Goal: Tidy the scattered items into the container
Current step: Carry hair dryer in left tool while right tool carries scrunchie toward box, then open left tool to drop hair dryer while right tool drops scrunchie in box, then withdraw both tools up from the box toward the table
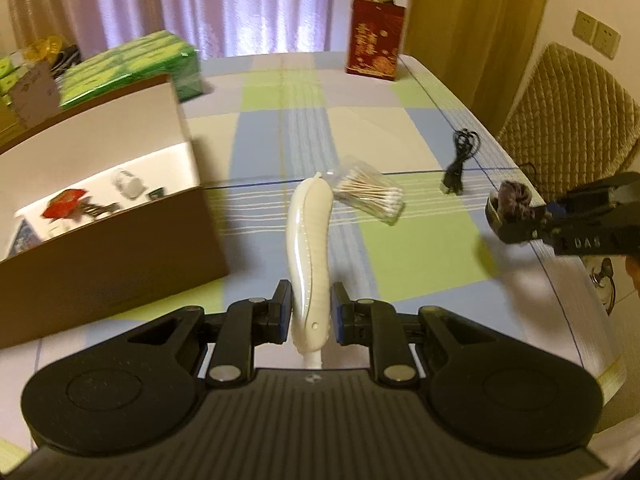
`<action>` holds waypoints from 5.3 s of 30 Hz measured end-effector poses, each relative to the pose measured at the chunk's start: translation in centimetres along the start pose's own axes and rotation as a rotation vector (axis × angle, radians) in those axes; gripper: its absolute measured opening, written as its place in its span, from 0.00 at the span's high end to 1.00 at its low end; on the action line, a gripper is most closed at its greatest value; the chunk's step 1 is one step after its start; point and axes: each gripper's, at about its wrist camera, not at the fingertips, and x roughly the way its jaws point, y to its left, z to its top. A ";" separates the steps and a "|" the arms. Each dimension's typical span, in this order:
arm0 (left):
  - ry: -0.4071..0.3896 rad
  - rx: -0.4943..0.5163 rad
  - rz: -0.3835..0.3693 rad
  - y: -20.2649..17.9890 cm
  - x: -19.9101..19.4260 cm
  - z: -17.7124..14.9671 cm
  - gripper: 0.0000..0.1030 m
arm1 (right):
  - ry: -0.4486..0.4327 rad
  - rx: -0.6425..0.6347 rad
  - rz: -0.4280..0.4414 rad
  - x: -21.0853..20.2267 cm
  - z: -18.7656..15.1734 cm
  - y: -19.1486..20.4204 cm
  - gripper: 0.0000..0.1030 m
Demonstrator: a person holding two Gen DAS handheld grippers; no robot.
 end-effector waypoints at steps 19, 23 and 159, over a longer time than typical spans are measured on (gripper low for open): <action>-0.098 -0.149 0.103 12.0 -8.1 -1.2 0.84 | 0.045 -0.104 0.280 4.8 3.5 15.2 0.73; -0.133 -0.165 0.130 15.3 -9.6 -0.4 0.84 | 0.007 -0.122 0.291 5.2 5.6 16.7 0.73; 0.080 -0.208 0.319 22.8 -6.6 3.1 0.03 | 0.072 -0.369 0.180 10.0 12.7 22.7 0.00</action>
